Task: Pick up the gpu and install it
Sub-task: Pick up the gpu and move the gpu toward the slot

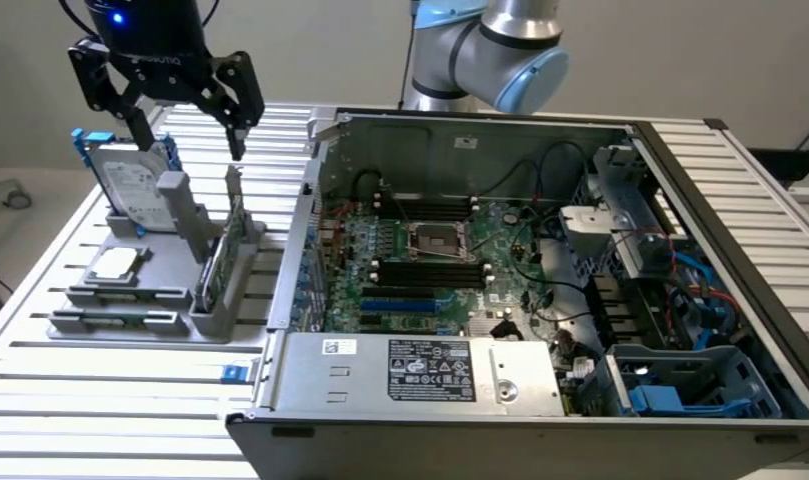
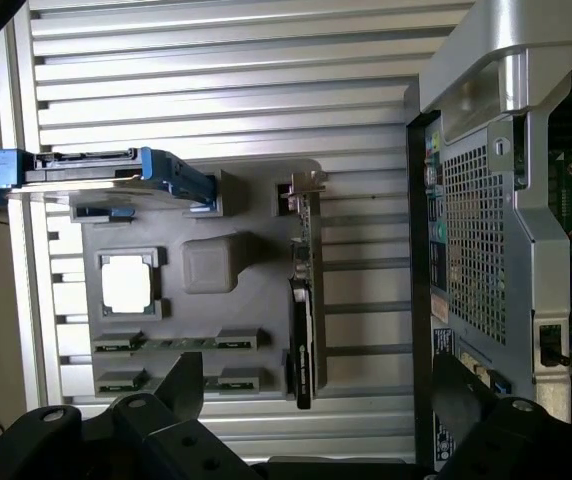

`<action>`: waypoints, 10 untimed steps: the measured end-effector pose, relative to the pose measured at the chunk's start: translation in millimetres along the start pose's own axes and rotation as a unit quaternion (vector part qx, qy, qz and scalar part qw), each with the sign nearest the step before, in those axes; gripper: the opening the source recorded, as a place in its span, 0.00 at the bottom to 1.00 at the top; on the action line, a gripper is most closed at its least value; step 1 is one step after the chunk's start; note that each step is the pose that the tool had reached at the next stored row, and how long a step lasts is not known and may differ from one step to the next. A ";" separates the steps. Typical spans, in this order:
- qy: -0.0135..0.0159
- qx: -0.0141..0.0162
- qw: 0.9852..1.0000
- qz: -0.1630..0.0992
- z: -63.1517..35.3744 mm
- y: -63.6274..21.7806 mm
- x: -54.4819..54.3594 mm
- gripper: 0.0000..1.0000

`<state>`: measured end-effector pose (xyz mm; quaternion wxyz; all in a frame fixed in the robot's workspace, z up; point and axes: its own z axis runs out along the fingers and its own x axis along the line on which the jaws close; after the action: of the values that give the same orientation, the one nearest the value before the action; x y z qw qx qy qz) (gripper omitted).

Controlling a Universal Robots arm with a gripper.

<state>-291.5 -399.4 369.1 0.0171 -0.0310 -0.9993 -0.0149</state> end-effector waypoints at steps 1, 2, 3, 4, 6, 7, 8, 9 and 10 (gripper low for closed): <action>0.000 0.000 1.000 0.000 0.0 0.0 0.0 0.99; 0.000 0.000 1.000 0.000 0.0 0.0 0.0 0.99; 0.000 0.000 1.000 0.000 0.0 0.0 0.0 0.99; 0.000 0.000 1.000 0.000 0.0 0.0 0.0 0.99; 0.000 0.000 1.000 0.000 0.0 0.0 0.0 0.99; 0.000 0.000 1.000 0.000 0.0 0.0 0.0 0.99; 0.000 0.000 1.000 0.000 0.2 -0.1 0.0 0.99; 0.000 0.000 1.000 0.000 0.6 -0.1 -0.2 0.99; 0.001 0.000 1.000 0.000 1.4 -0.4 -0.5 0.99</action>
<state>-291.1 -399.8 367.6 0.0176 -0.0310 -0.9993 -0.0149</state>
